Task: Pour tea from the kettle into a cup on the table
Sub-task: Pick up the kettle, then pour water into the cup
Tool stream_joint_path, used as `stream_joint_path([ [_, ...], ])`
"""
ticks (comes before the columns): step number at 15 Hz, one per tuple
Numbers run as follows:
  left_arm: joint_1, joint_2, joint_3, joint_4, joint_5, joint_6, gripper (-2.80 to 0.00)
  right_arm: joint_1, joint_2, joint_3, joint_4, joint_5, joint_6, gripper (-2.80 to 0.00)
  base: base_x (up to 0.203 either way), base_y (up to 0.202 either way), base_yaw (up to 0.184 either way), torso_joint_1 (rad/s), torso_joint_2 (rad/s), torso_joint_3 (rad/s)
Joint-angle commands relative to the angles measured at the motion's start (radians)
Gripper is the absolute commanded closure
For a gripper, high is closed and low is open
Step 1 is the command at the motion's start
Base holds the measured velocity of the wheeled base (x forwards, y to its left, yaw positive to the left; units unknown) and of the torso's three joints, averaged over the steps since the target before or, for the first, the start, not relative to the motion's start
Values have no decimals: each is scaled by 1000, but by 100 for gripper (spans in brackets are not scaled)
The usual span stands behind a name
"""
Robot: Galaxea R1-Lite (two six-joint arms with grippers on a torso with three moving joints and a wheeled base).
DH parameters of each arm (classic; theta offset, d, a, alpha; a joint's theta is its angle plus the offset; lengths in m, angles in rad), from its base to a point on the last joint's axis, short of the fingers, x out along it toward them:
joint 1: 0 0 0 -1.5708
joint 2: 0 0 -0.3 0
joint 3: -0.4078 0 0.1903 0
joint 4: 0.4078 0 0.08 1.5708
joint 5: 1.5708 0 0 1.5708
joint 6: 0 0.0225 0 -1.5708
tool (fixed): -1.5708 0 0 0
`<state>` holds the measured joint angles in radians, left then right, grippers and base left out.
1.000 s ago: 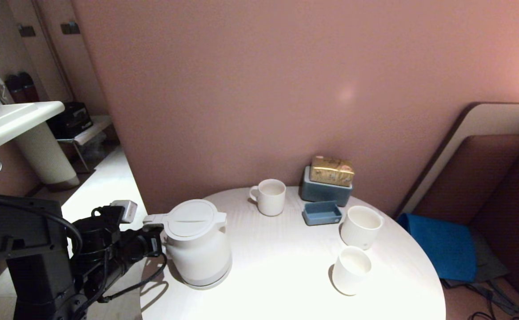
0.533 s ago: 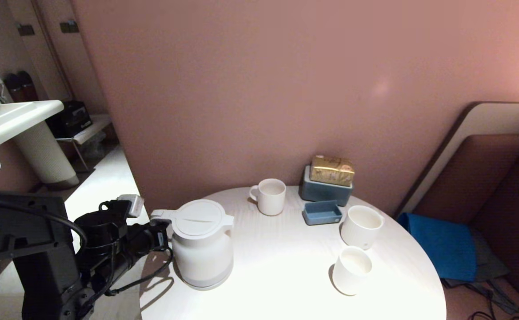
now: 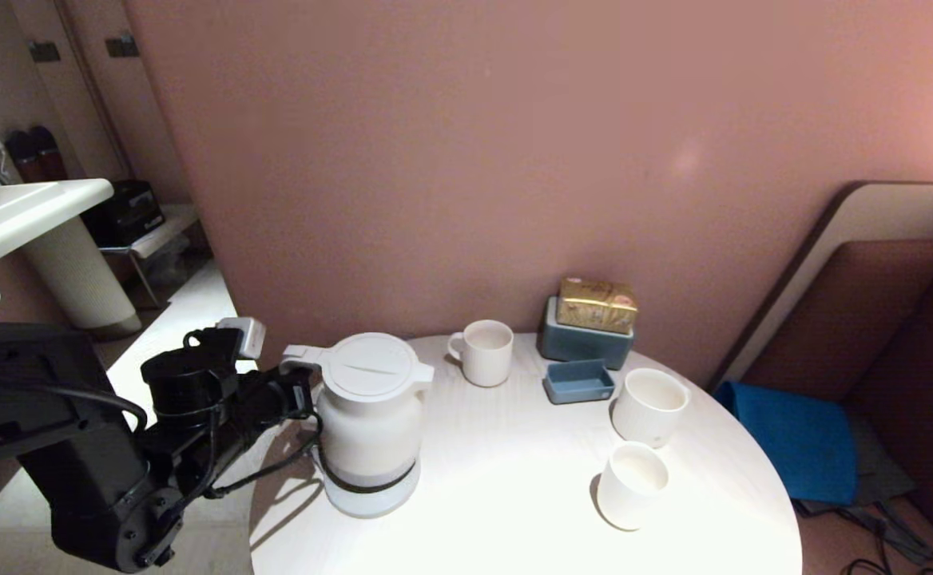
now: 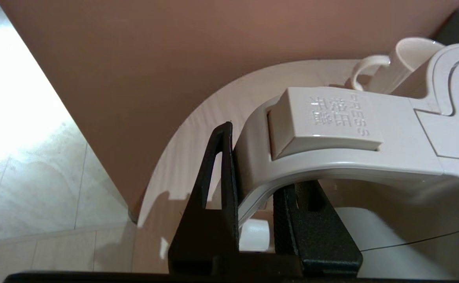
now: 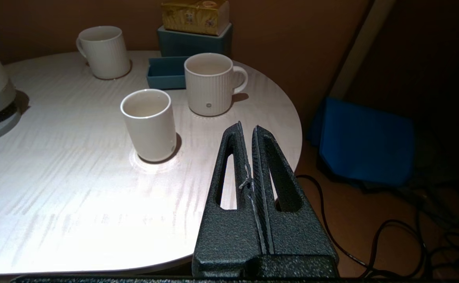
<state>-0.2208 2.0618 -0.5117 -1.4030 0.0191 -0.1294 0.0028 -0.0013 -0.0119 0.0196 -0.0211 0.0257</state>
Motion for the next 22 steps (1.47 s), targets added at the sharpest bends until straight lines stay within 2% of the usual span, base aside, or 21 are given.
stream_joint_path([
  [1,-12,-69,-39,61,1,-1,0,0,1,0,0,0,0,0,0,0,0,0,0,0],
  [5,-51,-149,-118,194,4,0,0,0,1,0,0,0,0,0,0,0,0,0,0,0],
  [10,-101,-252,-315,501,18,23,0,0,1,0,0,0,0,0,0,0,0,0,0,0],
  [12,-145,-273,-394,627,58,58,0,0,1,0,0,0,0,0,0,0,0,0,0,0],
  [13,-166,-274,-421,648,95,87,0,0,1,0,0,0,0,0,0,0,0,0,0,0],
  [16,-207,-276,-482,736,110,161,0,0,1,0,0,0,0,0,0,0,0,0,0,0],
  [20,-260,-256,-575,789,115,207,0,0,1,0,-1,0,0,0,0,0,0,0,0,0],
  [22,-301,-237,-610,828,140,208,0,0,1,0,0,0,0,0,0,0,0,0,0,0],
])
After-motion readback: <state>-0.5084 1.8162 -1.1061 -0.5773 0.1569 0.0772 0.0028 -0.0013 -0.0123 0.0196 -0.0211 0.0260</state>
